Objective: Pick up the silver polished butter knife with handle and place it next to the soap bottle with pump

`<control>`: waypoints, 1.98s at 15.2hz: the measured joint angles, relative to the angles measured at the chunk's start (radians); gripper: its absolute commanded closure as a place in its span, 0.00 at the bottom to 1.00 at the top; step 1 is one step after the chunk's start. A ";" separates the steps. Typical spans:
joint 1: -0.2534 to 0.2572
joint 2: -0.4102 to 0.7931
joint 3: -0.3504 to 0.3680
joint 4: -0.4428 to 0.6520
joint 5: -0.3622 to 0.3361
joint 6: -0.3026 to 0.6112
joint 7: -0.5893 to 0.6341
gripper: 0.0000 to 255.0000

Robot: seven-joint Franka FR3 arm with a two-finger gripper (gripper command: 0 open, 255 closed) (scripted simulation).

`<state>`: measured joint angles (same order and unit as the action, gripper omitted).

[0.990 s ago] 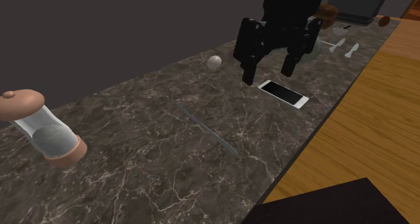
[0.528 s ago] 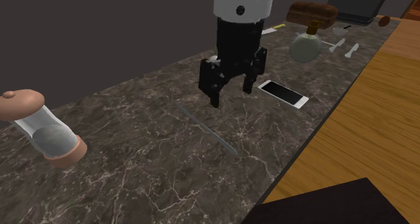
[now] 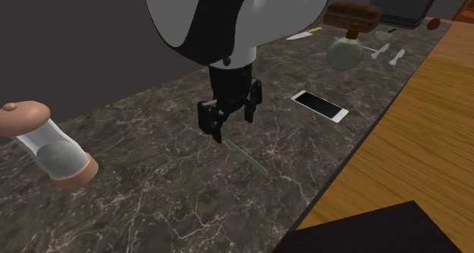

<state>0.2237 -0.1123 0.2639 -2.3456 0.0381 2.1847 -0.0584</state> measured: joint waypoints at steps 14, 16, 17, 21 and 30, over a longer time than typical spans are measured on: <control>0.001 0.061 0.006 -0.040 -0.018 0.100 0.013 1.00; 0.001 0.061 0.006 -0.040 -0.018 0.100 0.013 1.00; 0.001 0.061 0.006 -0.040 -0.018 0.100 0.013 1.00; 0.001 0.061 0.006 -0.040 -0.018 0.100 0.013 1.00; 0.001 0.005 0.002 -0.009 -0.002 0.015 0.000 1.00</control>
<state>0.2251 -0.1077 0.2662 -2.3547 0.0361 2.1993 -0.0589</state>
